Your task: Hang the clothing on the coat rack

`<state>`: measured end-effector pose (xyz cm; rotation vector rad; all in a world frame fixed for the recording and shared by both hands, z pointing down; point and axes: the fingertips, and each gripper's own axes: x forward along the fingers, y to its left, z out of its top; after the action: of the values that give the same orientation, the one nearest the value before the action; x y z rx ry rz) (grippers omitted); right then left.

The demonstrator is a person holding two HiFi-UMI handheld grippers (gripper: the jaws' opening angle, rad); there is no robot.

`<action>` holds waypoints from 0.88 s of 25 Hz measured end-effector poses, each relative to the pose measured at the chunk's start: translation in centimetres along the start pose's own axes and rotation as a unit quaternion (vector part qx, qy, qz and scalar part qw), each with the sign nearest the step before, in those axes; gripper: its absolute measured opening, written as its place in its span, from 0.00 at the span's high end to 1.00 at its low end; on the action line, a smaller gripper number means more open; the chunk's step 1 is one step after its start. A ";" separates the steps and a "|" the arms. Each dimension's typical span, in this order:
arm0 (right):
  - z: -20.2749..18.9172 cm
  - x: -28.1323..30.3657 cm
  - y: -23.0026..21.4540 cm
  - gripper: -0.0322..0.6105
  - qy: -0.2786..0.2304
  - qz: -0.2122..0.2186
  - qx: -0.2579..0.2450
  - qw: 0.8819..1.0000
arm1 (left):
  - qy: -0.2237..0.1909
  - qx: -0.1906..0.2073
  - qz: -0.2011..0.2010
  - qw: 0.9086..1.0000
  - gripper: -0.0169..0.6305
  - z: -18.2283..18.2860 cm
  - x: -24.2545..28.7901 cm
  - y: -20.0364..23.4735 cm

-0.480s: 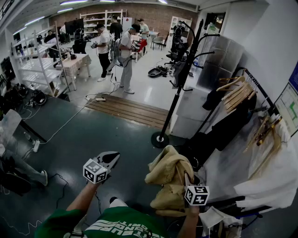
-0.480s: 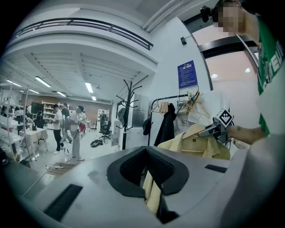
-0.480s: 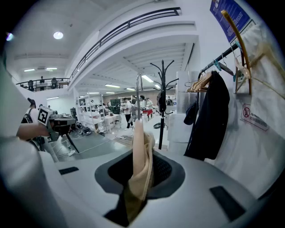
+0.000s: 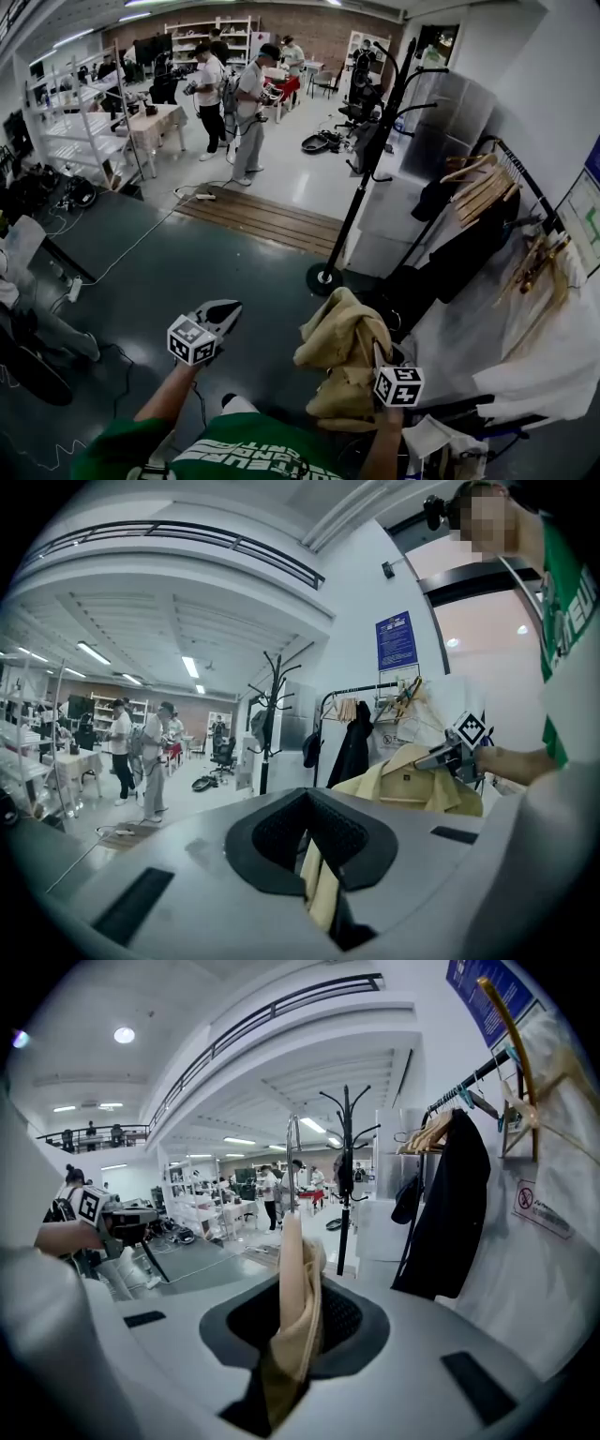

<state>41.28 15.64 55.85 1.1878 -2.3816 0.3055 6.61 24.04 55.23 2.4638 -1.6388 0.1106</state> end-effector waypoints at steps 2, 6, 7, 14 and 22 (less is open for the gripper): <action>0.1 0.1 -0.2 0.84 -0.001 0.002 0.003 1.000 | 0.000 0.000 0.000 1.000 0.97 0.0 -0.1 -0.1; 0.6 0.2 -0.6 0.84 -0.003 0.006 0.002 1.000 | -0.005 0.005 -0.002 1.000 0.97 0.6 0.1 -0.1; 1.0 0.4 -0.8 0.84 -0.005 0.007 0.002 1.000 | -0.007 0.007 -0.004 1.000 0.97 1.0 0.3 -0.1; 2.8 1.2 -1.6 0.84 -0.001 0.011 0.005 1.000 | -0.014 0.012 -0.008 1.000 0.97 2.4 1.0 0.2; 5.6 3.9 -2.8 0.84 -0.009 0.012 0.001 1.000 | -0.021 0.016 -0.005 1.000 0.97 3.6 3.0 2.8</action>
<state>39.78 9.08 52.86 1.1686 -2.4124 0.3058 5.07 19.59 52.44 2.5138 -1.6532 0.0844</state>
